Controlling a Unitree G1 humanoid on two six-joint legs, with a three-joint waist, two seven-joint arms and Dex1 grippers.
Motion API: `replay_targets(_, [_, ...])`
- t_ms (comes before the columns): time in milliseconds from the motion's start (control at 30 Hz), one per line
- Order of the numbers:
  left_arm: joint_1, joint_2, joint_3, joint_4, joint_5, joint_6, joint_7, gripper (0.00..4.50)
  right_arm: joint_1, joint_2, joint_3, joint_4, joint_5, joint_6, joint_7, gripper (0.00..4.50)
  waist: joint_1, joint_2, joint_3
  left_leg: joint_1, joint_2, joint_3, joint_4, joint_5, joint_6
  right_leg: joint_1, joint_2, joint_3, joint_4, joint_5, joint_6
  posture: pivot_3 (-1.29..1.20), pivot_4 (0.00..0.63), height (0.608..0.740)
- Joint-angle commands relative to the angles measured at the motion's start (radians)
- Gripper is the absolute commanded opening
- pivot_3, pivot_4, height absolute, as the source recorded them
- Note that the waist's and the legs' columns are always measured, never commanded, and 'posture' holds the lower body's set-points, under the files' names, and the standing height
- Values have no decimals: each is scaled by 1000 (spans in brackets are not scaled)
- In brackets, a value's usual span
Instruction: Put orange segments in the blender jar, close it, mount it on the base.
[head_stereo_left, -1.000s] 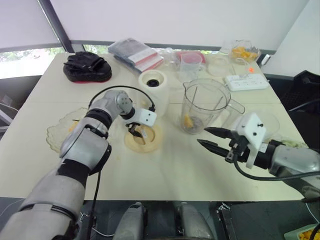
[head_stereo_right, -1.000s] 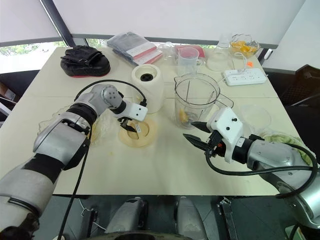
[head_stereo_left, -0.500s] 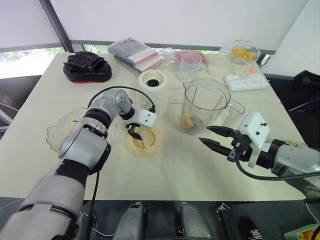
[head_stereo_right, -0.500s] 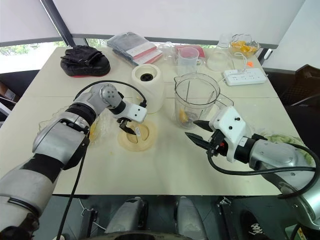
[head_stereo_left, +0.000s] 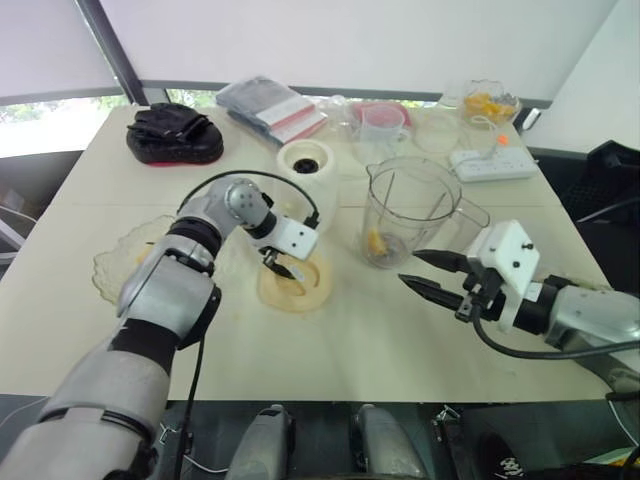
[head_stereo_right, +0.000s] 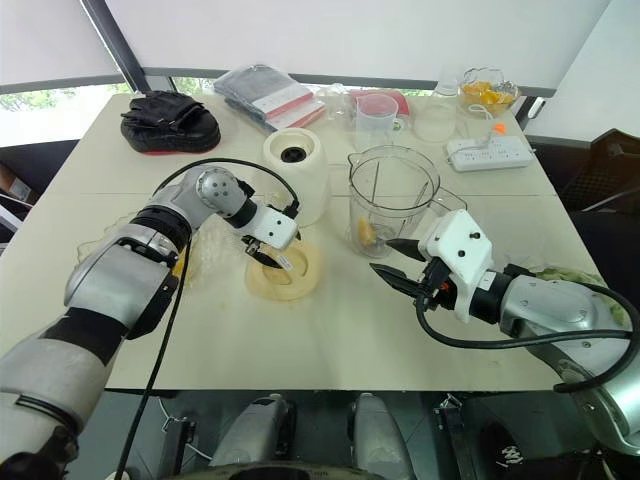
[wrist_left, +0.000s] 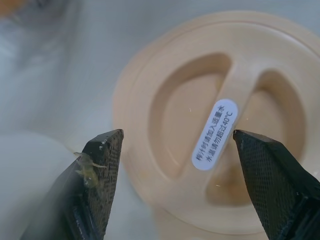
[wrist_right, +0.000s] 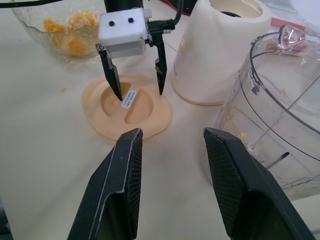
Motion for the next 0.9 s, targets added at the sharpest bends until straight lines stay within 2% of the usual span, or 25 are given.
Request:
replay_targets(33, [-21,14,-2,-14,-3,-58,-19,3650,-14,0,-11,-5,-6,-16,9,2011,0,0,0,0,0,0,0,0,0,0,0,0,0,0,0,0,150,740])
replay_targets(200, [-28,23,-43,-9,34,-74,-68,3650,-12,5,-9,-7,-12,-15,8,2011,-1,0,0,0,0,0,0,0,0,0,0,0,1,0,0,0,150,740])
replay_targets(367, [-33,27,-90,-8,81,-67,-45,3650,-9,10,-6,-11,-17,-15,4,2011,-1,0,0,0,0,0,0,0,0,0,0,0,1,0,0,0,150,740])
replay_targets(600, [-33,-4,-107,-1,100,-10,28,3650,0,18,-7,-20,-24,-10,-6,2011,0,0,0,0,0,0,1,0,0,0,0,0,1,0,0,0,150,740])
replay_targets(900, [-19,-37,-102,4,97,38,29,3650,25,21,-16,-41,-28,-5,-20,2011,-1,0,0,0,0,0,1,0,0,0,0,0,2,0,0,0,150,740])
